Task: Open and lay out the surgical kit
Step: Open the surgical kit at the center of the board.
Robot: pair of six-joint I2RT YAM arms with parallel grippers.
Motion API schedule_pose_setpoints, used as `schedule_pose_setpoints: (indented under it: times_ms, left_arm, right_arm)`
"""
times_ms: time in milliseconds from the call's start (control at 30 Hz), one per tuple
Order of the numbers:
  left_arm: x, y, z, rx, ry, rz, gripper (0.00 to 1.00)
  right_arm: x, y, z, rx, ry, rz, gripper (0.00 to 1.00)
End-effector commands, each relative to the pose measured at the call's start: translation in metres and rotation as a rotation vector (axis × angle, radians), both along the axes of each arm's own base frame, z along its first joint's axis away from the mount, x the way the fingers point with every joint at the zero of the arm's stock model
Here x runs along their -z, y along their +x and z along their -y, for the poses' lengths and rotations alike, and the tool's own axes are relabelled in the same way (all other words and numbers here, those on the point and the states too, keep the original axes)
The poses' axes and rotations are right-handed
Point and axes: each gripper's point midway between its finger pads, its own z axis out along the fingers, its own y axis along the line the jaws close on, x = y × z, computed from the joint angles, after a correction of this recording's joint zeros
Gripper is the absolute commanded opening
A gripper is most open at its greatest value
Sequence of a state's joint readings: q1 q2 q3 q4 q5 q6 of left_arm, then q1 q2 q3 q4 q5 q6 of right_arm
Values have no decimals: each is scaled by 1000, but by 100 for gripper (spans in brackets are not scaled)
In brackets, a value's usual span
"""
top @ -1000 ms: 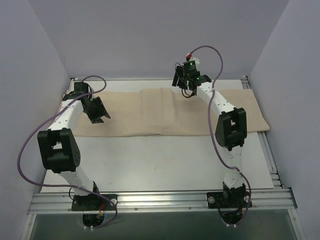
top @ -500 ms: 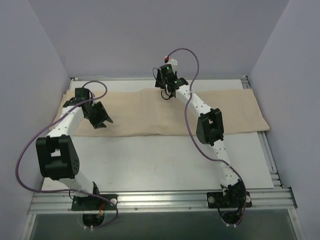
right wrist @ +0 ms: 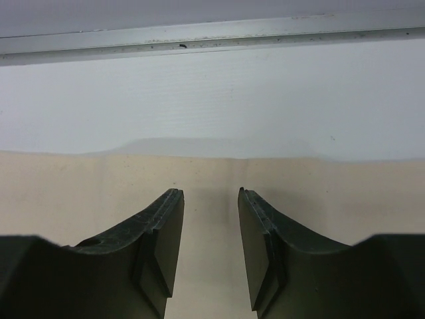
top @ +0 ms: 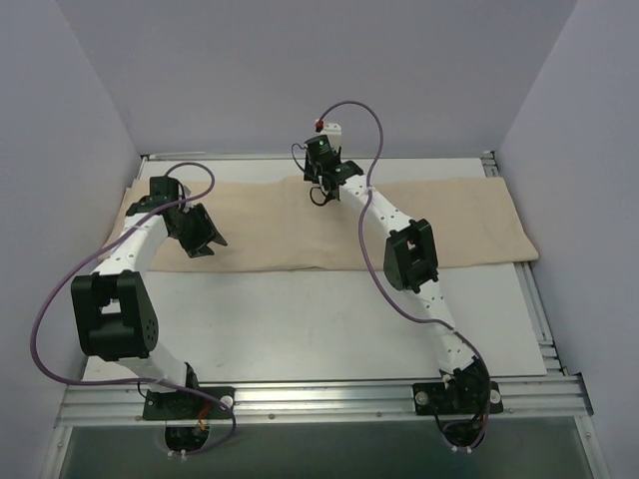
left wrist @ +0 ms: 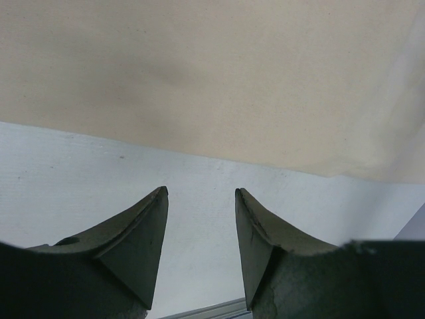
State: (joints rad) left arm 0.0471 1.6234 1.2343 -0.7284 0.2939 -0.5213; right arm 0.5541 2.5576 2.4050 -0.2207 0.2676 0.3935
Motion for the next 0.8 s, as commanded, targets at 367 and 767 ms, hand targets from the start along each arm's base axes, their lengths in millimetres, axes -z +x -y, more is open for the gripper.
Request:
schedule_pose_setpoints:
  times_ms: [367,767]
  left_arm:
    - [-13,8,5,12,-27,72,54]
    - [-7,9,4,11,-39,68,54]
  right_arm:
    - [15,17,14,56,-112,44,38]
    - [27,17,13,53,-121,33,29]
